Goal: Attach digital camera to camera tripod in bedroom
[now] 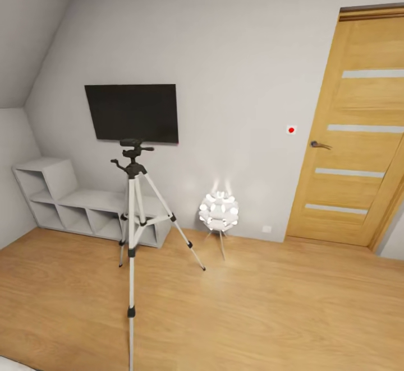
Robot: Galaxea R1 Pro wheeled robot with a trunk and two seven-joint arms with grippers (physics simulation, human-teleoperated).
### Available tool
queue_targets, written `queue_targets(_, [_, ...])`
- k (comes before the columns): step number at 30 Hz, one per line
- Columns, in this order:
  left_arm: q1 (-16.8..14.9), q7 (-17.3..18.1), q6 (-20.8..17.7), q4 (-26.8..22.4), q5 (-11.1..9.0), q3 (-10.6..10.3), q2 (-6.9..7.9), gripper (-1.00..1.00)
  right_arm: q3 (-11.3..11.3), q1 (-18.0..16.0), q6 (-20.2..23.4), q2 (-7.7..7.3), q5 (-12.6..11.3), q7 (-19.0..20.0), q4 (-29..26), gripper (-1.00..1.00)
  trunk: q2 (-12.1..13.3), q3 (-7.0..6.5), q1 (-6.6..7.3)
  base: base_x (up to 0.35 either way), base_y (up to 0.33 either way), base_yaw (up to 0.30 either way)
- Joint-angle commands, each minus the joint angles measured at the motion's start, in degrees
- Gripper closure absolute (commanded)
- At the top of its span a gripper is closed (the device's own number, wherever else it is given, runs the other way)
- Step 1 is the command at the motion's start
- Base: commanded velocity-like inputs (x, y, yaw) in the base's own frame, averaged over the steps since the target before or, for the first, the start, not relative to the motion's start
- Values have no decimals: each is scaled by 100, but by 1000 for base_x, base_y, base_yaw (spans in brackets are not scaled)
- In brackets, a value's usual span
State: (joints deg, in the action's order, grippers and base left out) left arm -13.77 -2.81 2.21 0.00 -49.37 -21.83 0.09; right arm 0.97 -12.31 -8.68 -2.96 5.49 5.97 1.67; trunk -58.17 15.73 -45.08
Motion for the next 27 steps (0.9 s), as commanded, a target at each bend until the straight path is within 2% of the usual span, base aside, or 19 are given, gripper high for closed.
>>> queue_targets(1, [-3, -9, 13, 0, -29, -50, -1, 100, 3, -8, -36, 0, 53, 1, 18, -100, -4, 7, -4, 311, -110, 0])
queue_targets(27, [-3, -9, 43, 0, -29, -50, 0, 100, 0, -8, -35, 5, 49, 1, 18, -100, -4, 7, -4, 301, -128, 0])
